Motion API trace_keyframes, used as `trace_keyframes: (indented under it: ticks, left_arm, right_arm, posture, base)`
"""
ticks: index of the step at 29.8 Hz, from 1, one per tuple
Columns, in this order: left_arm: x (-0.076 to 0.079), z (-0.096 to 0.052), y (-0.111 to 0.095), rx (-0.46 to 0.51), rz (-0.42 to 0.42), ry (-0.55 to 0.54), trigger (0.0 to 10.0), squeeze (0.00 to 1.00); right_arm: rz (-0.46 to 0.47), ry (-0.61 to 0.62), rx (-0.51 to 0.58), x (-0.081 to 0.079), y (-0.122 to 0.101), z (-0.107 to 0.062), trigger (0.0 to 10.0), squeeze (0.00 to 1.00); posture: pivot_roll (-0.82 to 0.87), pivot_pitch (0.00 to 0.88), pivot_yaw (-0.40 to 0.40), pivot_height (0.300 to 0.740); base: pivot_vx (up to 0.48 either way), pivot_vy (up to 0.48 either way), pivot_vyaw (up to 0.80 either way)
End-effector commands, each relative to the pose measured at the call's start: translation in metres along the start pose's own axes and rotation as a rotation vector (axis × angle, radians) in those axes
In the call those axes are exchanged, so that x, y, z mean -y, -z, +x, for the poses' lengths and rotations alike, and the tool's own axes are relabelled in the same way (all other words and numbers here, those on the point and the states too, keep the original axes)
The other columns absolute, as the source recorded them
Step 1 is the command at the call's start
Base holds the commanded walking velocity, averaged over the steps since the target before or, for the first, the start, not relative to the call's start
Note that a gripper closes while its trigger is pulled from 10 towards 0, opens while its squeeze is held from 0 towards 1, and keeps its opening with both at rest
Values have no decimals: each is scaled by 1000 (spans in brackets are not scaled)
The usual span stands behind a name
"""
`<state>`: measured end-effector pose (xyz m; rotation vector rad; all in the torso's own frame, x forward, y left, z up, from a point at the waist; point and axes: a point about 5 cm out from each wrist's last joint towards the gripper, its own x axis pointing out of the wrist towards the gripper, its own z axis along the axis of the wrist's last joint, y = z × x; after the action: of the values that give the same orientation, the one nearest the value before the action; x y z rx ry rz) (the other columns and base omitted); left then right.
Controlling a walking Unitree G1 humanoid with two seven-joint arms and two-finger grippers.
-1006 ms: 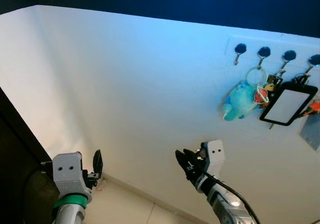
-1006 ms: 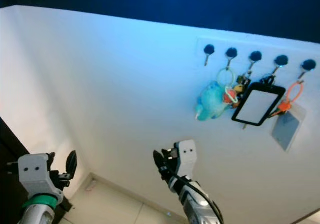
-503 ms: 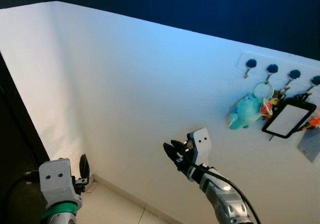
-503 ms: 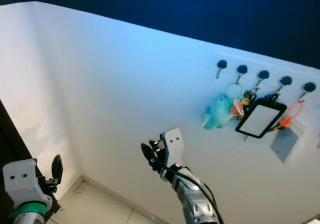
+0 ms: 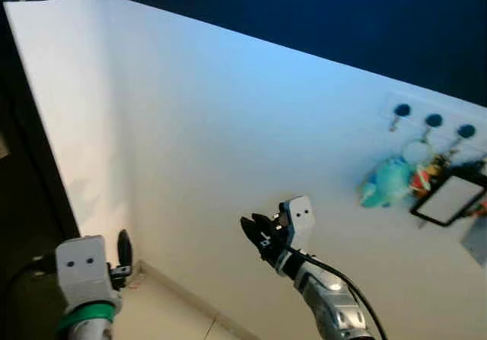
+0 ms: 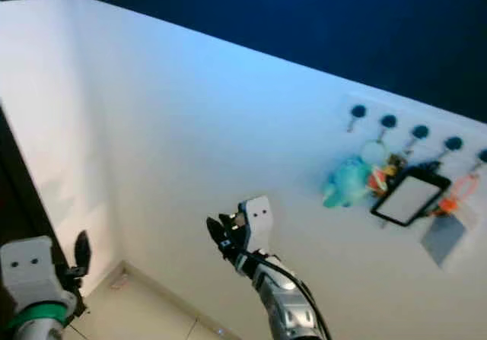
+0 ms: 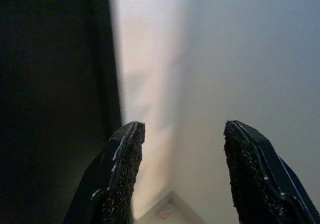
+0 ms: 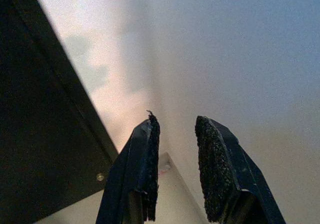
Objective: Hang keys on a hook
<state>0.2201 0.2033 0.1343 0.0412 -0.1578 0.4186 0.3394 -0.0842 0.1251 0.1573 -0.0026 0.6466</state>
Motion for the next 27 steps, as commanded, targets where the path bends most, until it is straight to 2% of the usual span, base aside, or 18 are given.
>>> trace_keyframes:
  ticks: [1,4,7,10,12,14,17,21,27]
  left_arm:
    - [-2,-3,1,-14,13,-16,10000,0]
    - [-7,-9,-1,-19,34,-46,10000,0]
    - [0,-7,-10,-14,54,-17,10000,0]
    - [2,-5,-12,-12,55,-7,10000,0]
    - [8,3,-10,-17,54,49,10000,0]
    - [8,3,-10,-17,54,49,10000,0]
    - [5,9,7,-64,17,73,10000,0]
    - [-1,7,17,-90,38,48,10000,0]
    - [-3,5,19,-107,22,29,10000,0]
  right_arm:
    - [-1,-13,-5,-1,3,0,10000,0]
    - [-2,-34,2,-4,0,7,10000,0]
    - [-11,-19,17,-3,-3,10,10000,0]
    - [-11,-11,20,-2,-4,10,10000,0]
    - [4,45,26,1,0,-1,10000,0]
    - [4,45,26,1,0,-1,10000,0]
    - [19,176,21,7,13,-24,10000,0]
    - [-12,201,26,8,14,-32,10000,0]
    - [-30,197,19,9,16,-36,10000,0]
  posture:
    - [133,26,-141,740]
    - [147,33,-107,740]
    - [125,42,-26,740]
    - [125,42,-26,740]
    - [44,48,14,740]
    - [44,48,14,740]
    - [-37,52,31,740]
    - [-52,54,32,740]
    - [-60,56,33,740]
  base:
    - [0,0,0]
    - [0,0,0]
    - [0,0,0]
    - [0,0,0]
    - [0,0,0]
    - [0,0,0]
    - [0,0,0]
    - [0,0,0]
    - [0,0,0]
